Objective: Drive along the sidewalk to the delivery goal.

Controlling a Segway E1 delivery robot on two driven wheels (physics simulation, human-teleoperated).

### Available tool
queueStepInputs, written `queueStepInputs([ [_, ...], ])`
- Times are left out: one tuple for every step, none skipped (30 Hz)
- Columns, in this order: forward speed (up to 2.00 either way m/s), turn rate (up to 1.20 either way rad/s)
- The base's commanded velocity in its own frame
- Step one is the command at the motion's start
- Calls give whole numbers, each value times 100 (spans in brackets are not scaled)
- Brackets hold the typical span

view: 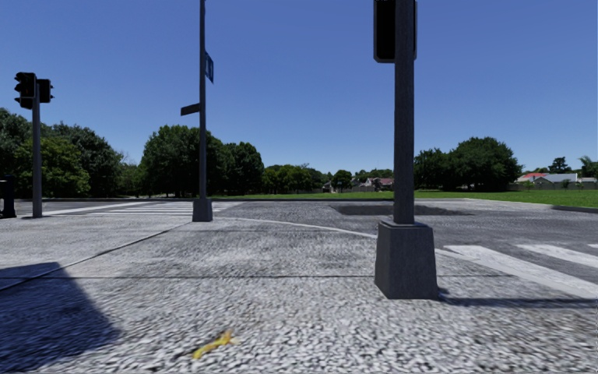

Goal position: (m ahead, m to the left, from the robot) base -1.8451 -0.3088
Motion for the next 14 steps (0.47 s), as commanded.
queueStepInputs([
  [0, 0],
  [0, 0],
  [0, 0],
  [0, 0],
  [0, 0],
  [0, 0],
  [0, 0],
  [0, 0],
  [0, 0],
  [0, 0],
  [0, 0],
  [0, 0],
  [0, 0],
  [0, 0],
])
